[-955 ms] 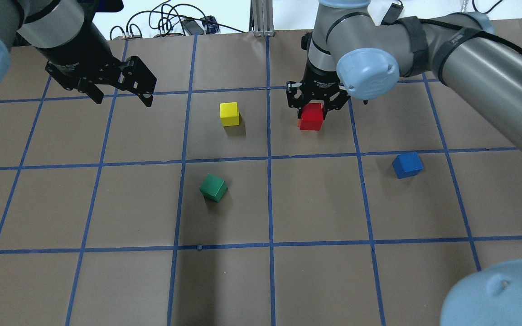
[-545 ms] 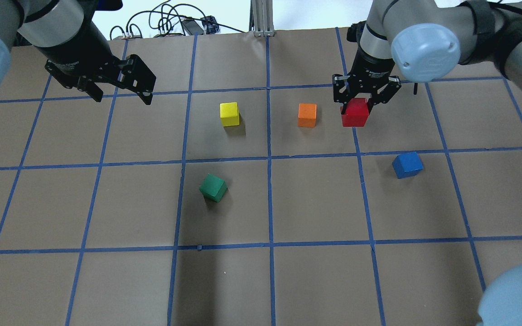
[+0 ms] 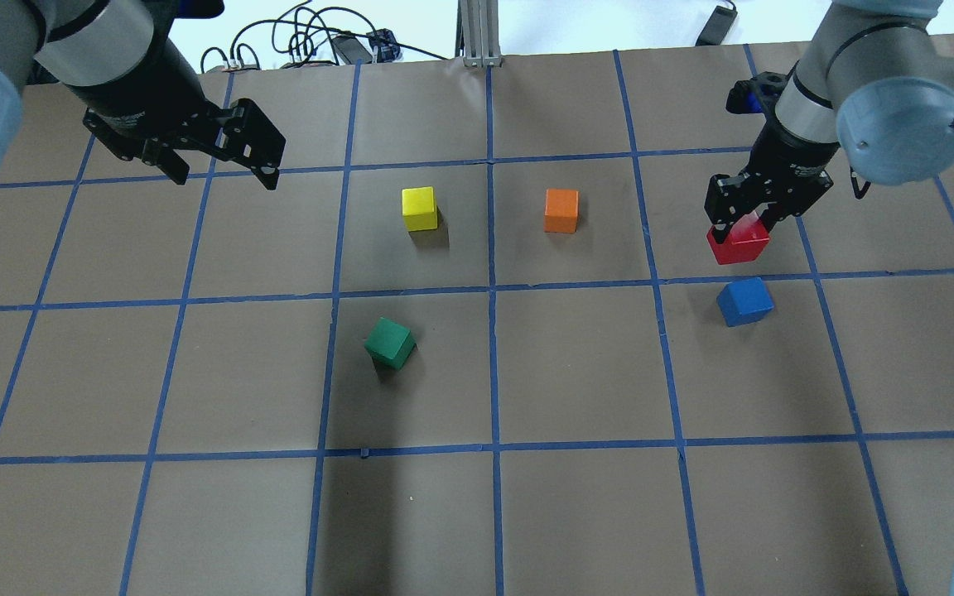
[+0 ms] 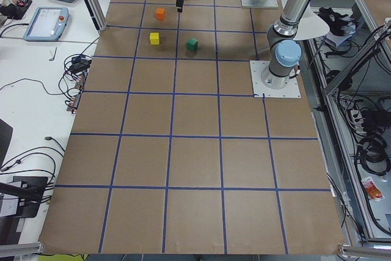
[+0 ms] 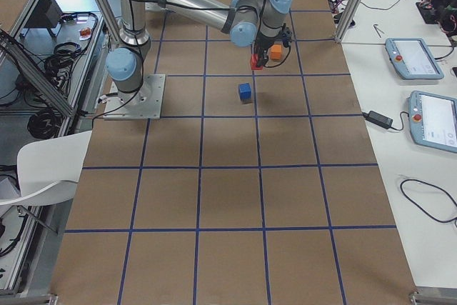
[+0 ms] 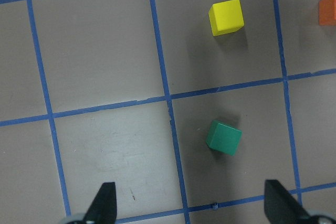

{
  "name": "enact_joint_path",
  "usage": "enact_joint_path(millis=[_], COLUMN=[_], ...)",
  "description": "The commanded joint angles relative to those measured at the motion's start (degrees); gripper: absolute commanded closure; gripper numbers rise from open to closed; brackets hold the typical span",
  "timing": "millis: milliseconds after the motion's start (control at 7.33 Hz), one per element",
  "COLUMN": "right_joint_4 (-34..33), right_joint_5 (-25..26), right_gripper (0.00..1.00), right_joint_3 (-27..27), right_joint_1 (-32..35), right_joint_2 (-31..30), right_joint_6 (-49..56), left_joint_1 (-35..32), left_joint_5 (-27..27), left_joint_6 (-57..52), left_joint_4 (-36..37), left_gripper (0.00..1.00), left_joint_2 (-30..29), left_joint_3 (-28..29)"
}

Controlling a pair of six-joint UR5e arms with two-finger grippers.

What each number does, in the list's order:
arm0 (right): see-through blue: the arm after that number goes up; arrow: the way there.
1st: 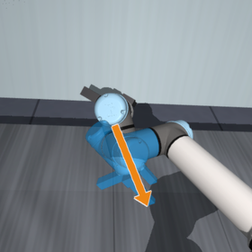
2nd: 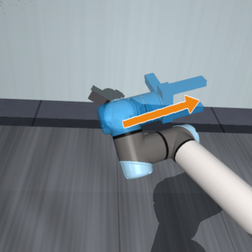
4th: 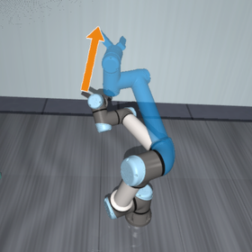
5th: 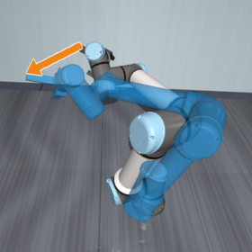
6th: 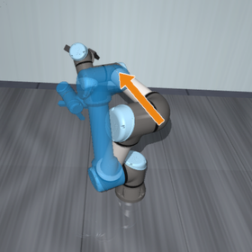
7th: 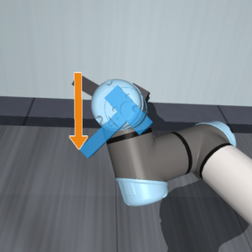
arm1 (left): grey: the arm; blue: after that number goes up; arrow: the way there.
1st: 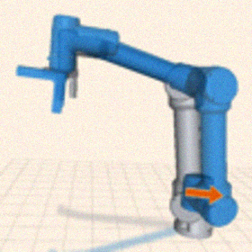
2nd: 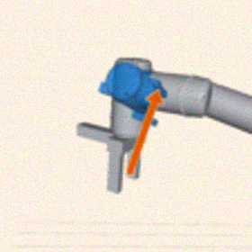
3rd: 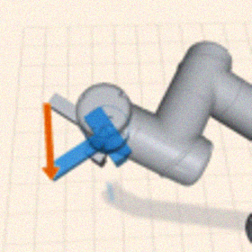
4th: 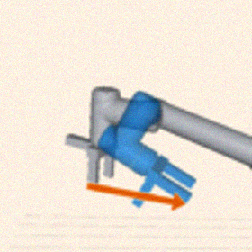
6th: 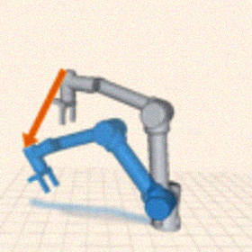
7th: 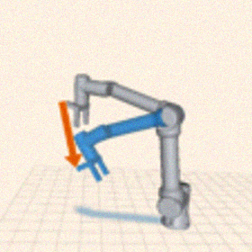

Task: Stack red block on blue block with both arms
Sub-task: 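Lift the red cube with the right gripper and carry it over the blue cube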

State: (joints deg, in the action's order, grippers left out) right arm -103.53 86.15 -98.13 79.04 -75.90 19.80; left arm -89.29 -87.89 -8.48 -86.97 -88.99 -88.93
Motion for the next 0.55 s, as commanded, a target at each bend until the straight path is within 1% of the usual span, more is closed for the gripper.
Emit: enact_joint_path(millis=[0, 136, 273, 409], right_joint_4=[-4.3, -6.1, -10.5, -13.2], right_joint_5=[0.2, 0.2, 0.2, 0.3], right_gripper=[1.00, 1.00, 1.00, 1.00], right_joint_3=[-3.5, -5.6, -7.8, -9.6], right_joint_1=[-1.9, -3.6, -4.8, -4.8], right_joint_2=[-0.7, -0.7, -0.7, -0.8], right_joint_6=[7.1, 9.8, 11.4, 10.8], left_joint_1=[0.0, 0.0, 0.0, 0.0], left_joint_5=[0.1, 0.1, 0.1, 0.1], left_joint_6=[0.0, 0.0, 0.0, 0.0], left_joint_4=[0.0, 0.0, 0.0, 0.0], left_gripper=[0.00, 0.00, 0.00, 0.00], left_joint_2=[0.0, 0.0, 0.0, 0.0], left_joint_3=[0.0, 0.0, 0.0, 0.0])
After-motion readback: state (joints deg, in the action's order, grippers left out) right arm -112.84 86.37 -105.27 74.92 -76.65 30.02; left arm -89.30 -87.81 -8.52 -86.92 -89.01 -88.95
